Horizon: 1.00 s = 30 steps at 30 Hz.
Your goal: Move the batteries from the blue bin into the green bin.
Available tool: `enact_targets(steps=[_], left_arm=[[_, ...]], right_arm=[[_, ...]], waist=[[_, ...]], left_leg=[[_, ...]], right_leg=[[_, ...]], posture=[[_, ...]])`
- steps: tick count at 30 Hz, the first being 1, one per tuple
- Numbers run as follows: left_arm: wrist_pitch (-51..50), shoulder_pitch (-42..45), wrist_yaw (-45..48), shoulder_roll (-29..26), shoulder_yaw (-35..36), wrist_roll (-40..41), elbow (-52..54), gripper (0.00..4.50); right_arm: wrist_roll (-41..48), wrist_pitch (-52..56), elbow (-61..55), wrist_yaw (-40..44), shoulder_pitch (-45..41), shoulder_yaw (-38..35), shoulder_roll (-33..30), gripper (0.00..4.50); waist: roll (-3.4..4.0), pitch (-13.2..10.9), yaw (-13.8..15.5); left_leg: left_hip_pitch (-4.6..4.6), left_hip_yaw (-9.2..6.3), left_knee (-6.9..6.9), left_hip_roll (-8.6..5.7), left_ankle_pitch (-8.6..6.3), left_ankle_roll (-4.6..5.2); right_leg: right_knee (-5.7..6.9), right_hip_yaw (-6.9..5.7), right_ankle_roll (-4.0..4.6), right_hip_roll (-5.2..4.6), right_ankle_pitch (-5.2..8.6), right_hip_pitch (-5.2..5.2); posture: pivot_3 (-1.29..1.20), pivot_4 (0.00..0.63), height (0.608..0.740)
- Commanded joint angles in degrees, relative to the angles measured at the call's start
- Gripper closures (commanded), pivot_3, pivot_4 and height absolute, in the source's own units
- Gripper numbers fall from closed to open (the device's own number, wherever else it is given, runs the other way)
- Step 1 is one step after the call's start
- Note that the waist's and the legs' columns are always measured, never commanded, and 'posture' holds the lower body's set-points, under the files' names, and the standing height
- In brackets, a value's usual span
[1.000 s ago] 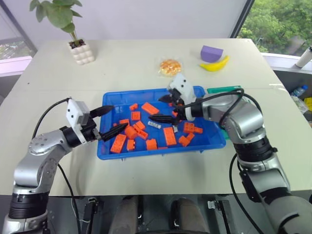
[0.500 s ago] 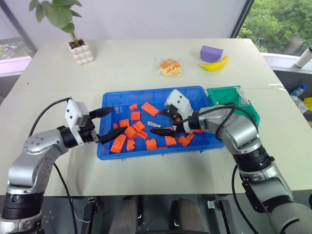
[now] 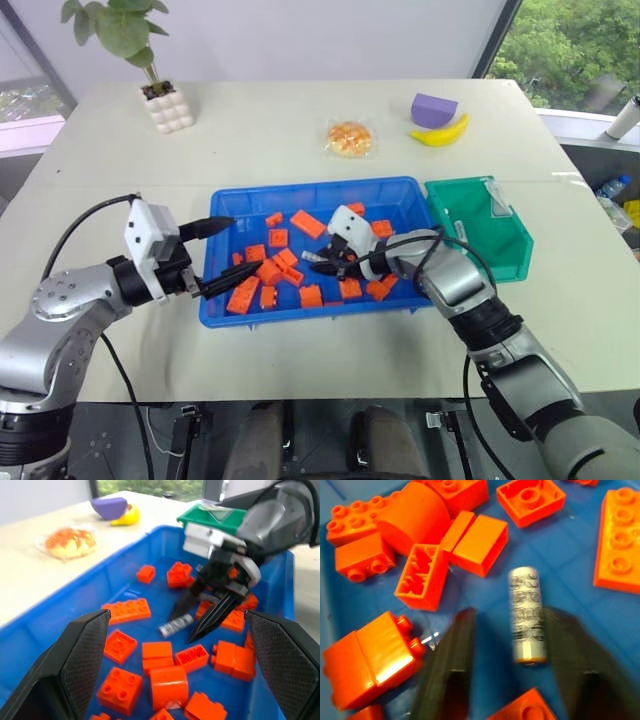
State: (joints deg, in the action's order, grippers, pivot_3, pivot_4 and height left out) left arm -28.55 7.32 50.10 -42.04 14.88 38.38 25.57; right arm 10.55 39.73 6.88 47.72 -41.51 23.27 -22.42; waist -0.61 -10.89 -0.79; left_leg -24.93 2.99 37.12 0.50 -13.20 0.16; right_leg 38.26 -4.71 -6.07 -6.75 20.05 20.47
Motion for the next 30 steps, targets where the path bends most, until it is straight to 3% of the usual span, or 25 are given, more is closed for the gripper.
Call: enact_targets(steps=[1,11,15,21,30], left_arm=[[-0.3,0.0,-0.8,-0.7,2.2,1.7,2.4,0.00],[1.6,-0.8,3.1,-3.6,-0.2,-1.7,-1.8,0.00],[3.4,3.3,5.8,-2.6,-2.2,-1.9,-6.4,0.00],[7.3,11.4,9.9,-1.3,-7.2,-5.6,-15.0,0.00],[11.2,20.6,14.8,3.7,-13.3,-9.0,-24.2,0.00]], right_arm=[[-0.6,-0.6,0.0,0.8,-1.2,-0.7,0.5,4.39],[-1.2,-0.1,0.3,-0.3,-5.4,-4.0,1.2,4.38],[-0.6,1.9,-1.4,-0.2,-9.5,-7.3,-0.9,4.38],[-1.0,4.8,-3.8,1.0,-13.6,-12.7,-10.1,4.38],[-1.9,6.9,-5.2,1.8,-5.8,-19.5,-26.9,4.38]], waist=[[0.00,0.0,0.0],[0.02,0.0,0.0],[0.02,0.0,0.2],[0.01,0.0,0.3],[0.00,0.0,0.1]], left_leg=[[0.00,0.00,0.00,0.00,0.00,0.00],[0.00,0.02,-0.01,0.00,0.00,0.00],[0.00,0.01,0.00,0.00,0.00,-0.01],[-0.01,0.02,0.01,-0.05,0.00,0.00],[-0.02,0.09,-0.01,-0.04,-0.01,0.02]], right_leg=[[0.00,0.00,0.00,0.00,0.00,0.00],[0.00,0.00,0.00,0.01,0.00,0.03],[0.02,0.00,0.00,0.02,0.00,0.05],[0.01,-0.01,0.00,-0.01,0.00,0.03],[-0.02,-0.01,0.00,-0.02,0.00,0.02]], posture=[[0.00,0.150,0.739],[0.00,0.150,0.739],[0.00,0.150,0.739],[0.00,0.150,0.739],[0.00,0.150,0.739]])
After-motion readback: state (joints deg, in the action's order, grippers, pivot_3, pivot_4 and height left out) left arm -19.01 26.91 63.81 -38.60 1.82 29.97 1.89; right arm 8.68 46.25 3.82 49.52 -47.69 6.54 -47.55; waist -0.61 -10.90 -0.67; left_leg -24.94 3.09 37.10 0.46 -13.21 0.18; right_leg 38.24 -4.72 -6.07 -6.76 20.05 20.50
